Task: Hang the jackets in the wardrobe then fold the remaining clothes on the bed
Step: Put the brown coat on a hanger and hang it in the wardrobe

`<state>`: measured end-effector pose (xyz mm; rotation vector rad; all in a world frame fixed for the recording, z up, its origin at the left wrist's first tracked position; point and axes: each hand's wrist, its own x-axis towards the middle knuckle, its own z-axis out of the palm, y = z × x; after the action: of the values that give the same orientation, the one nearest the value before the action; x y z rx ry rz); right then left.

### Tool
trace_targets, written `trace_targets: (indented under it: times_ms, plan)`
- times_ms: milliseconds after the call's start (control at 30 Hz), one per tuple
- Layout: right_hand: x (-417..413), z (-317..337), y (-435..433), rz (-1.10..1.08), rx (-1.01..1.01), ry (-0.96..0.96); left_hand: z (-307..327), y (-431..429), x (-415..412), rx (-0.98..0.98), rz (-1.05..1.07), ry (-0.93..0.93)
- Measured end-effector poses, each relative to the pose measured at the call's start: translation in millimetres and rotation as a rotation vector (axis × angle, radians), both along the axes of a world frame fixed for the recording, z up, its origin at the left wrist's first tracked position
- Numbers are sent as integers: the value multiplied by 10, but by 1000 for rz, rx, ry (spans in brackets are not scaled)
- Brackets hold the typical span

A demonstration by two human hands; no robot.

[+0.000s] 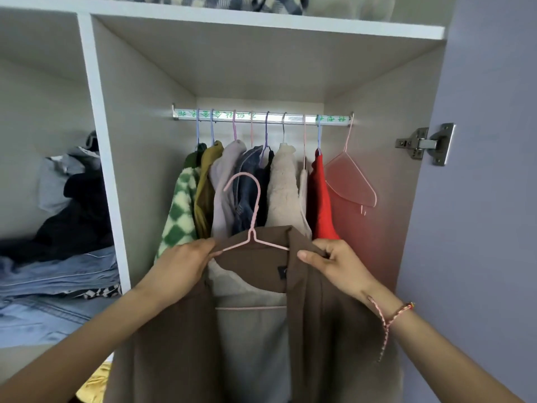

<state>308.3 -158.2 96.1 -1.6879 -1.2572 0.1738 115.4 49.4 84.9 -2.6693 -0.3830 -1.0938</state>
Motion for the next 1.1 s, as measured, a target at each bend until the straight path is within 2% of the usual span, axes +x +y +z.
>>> trace_targets:
  times_ms: [67, 167, 234, 300, 367, 467, 534, 601, 667, 767, 868, 968, 1101]
  plan:
    - [15, -46, -17, -53, -33, -4, -17, 49, 18, -184, -28, 70]
    - [44, -65, -107, -203, -89, 38, 17, -114, 136, -614, -268, 124]
    - [88, -11, -220, -293, -82, 104, 43, -210, 307, -755, -330, 118]
    - [80, 65, -362, -356, -54, 162, 34, -226, 530, -743, -281, 158]
    - [36, 131, -525, -388, -16, 256, -31, -178, 790, -615, -236, 218]
    - [-56, 253, -779, -265, -136, 490, -125, -229, 1073, -565, -207, 184]
    - [-120, 335, -945, -89, -305, 572, -172, -421, 1259, -538, -309, 146]
    - [-212, 397, -996, 19, -331, 628, -185, -670, 1402, -524, -464, 137]
    - [-247, 516, -951, -73, -219, 615, -107, -887, 1548, -587, -574, 48]
    - [-240, 804, -971, -352, -50, 602, 166, -1219, 1739, -727, -669, -69]
    - [-265, 1018, -1190, -436, -7, 571, 419, -1537, 1790, -822, -816, -44]
    - [-349, 1126, -1419, -433, 57, 579, 544, -1755, 1810, -756, -933, -2]
    - [-316, 1192, -1491, -530, 86, 414, 579, -1580, 2124, -986, -899, 54]
